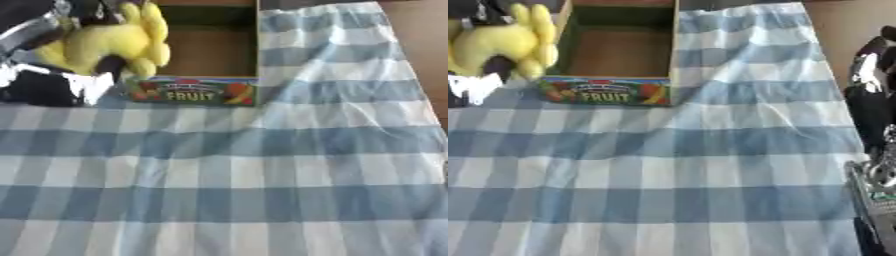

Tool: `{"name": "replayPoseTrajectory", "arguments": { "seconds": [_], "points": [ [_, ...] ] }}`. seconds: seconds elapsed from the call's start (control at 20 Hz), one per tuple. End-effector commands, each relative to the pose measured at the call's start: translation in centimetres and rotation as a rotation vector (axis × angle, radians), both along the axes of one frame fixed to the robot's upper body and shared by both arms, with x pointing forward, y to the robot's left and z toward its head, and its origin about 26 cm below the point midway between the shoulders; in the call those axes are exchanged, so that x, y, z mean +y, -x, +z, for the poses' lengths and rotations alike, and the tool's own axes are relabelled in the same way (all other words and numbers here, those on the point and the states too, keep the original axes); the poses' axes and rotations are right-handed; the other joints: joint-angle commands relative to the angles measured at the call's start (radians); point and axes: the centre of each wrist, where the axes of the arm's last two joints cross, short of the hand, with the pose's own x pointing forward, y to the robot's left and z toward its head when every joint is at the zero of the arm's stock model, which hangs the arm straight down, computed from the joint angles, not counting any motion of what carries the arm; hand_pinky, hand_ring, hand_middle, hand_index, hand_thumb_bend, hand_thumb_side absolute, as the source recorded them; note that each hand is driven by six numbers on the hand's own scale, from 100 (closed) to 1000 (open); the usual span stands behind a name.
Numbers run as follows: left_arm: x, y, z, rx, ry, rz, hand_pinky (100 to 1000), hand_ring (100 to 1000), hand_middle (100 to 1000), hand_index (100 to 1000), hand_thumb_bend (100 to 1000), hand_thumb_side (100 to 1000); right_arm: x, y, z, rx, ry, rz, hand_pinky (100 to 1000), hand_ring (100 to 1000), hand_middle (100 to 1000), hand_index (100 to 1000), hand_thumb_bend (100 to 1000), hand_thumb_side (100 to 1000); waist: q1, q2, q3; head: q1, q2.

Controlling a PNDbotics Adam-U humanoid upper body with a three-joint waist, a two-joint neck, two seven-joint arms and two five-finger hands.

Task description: Pick up objects on the table and place them in the box.

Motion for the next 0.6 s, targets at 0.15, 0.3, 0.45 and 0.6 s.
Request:
{"name": "replayPoseTrajectory", "arguments": {
  "seconds": [0.15,0.3,0.45,0.6],
  "points": [
    [0.6,-1.5,2.5,-0.073,0.137,0.072,457,569,452,343,100,357,-0.2,0.1,1.4,-0.044,0.045,0.009,718,544,446,726,100,419,0.001,-0.012,-0.013,0.019,-0.019],
    [0.2,-3.1,2.5,-0.080,0.181,0.097,463,573,455,348,100,359,-0.1,0.1,1.6,-0.054,0.054,0.019,718,545,447,726,100,419,0.004,-0.007,-0.028,0.032,-0.031],
    [-0.2,-4.5,2.7,-0.101,0.212,0.118,463,571,452,352,100,362,0.0,0.0,1.8,-0.063,0.059,0.029,718,545,446,726,100,421,0.008,0.000,-0.047,0.051,-0.046],
    [-0.5,-7.8,1.7,-0.146,0.254,0.135,474,580,457,365,100,358,0.2,-0.1,1.9,-0.067,0.059,0.041,718,545,446,726,100,422,0.011,0.008,-0.065,0.064,-0.057]
  ]
}}
